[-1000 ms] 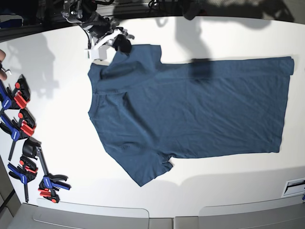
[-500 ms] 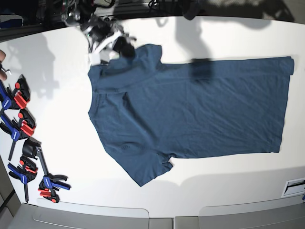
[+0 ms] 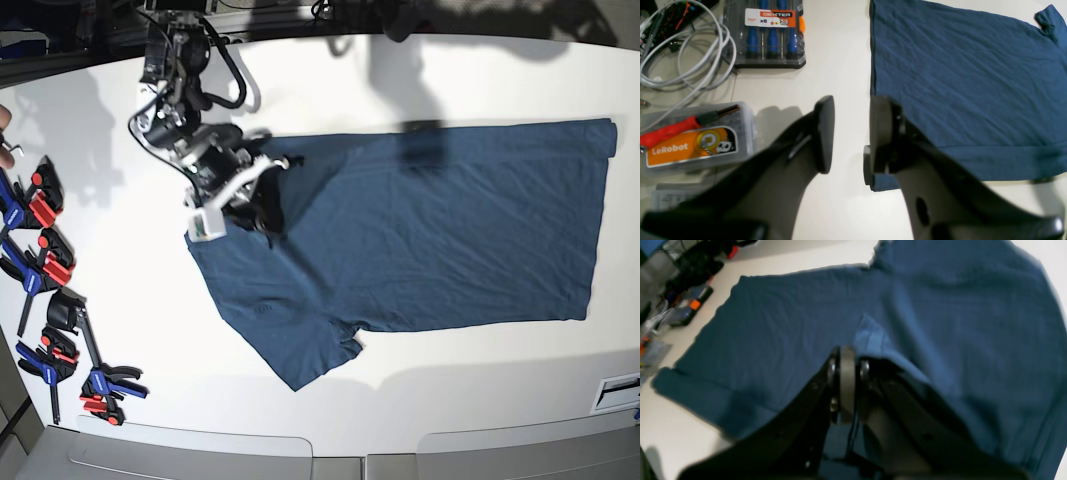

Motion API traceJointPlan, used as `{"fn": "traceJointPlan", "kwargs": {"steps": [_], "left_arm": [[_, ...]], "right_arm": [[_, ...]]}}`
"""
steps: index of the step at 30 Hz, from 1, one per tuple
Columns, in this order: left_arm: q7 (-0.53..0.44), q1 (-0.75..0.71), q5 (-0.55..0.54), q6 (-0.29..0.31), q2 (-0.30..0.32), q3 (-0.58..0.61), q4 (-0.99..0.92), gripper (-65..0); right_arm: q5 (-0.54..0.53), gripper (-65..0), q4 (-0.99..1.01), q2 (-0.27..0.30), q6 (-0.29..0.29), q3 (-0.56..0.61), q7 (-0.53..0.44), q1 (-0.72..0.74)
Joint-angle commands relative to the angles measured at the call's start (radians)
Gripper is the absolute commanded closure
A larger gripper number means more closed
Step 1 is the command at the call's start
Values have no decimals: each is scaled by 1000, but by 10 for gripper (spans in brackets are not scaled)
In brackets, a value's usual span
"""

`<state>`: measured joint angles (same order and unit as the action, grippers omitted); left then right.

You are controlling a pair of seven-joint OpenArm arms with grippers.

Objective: Fold the T-shirt properly

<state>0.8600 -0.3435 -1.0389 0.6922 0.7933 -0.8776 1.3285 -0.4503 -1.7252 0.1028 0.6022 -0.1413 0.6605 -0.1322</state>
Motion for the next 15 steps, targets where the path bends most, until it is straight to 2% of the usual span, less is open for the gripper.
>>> {"fn": "traceJointPlan", "kwargs": {"steps": [1,7,8,10,11,12,15], "left_arm": [[-25,3,-17,6,33,-12,13,-162],[-24,2,-17,6,32,-12,13,-162],[-24,2,-17,6,33,-12,13,-162],[-24,2,-17,6,33,-12,13,-162],[-24,2,-17,6,33,-12,13,-162],[-24,2,-17,6,33,-12,13,-162],[-24,2,-17,6,33,-12,13,-162]], "right_arm": [[2,0,-18,5,4,14,-42,29],[148,0,-18,5,-1,88,-79,95],[162,-26,-18,5,-8,90,-79,99],[164,-215,-18,5,-43,89,-82,102],[164,-286,-18,5,-67,89,-82,101],[164,-329,-18,5,-85,89,-81,101],[163,-341,-18,5,-94,89,-71,101]]}}
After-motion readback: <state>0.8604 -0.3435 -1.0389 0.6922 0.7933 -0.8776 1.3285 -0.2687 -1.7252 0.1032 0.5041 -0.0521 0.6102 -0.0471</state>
